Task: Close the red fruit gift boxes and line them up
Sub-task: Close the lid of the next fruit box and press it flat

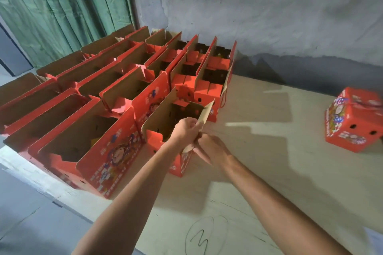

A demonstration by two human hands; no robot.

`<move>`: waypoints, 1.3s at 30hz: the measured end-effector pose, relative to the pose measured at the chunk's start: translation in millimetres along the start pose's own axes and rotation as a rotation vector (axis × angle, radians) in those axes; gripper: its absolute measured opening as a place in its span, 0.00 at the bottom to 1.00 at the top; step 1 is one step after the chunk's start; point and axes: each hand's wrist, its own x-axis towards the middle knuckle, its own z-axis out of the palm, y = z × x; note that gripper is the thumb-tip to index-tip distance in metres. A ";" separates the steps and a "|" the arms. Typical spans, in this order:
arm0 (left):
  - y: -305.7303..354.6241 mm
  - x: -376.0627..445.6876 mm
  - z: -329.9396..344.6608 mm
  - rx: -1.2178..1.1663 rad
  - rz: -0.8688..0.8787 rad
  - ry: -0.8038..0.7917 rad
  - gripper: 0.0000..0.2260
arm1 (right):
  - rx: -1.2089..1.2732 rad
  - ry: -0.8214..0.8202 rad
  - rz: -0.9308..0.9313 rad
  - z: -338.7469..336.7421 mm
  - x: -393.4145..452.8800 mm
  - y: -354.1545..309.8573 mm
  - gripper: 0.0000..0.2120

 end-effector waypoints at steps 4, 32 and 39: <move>27.3 8.8 26.6 0.005 -0.157 -0.188 0.12 | 0.059 0.018 0.075 -14.5 -27.1 -6.7 0.10; 103.5 -75.2 128.6 0.727 0.395 -0.668 0.13 | 0.460 0.512 0.807 -16.7 -200.9 130.8 0.08; 115.8 -100.2 132.4 0.657 0.438 -0.815 0.15 | 0.661 0.047 0.913 -16.5 -235.8 157.7 0.12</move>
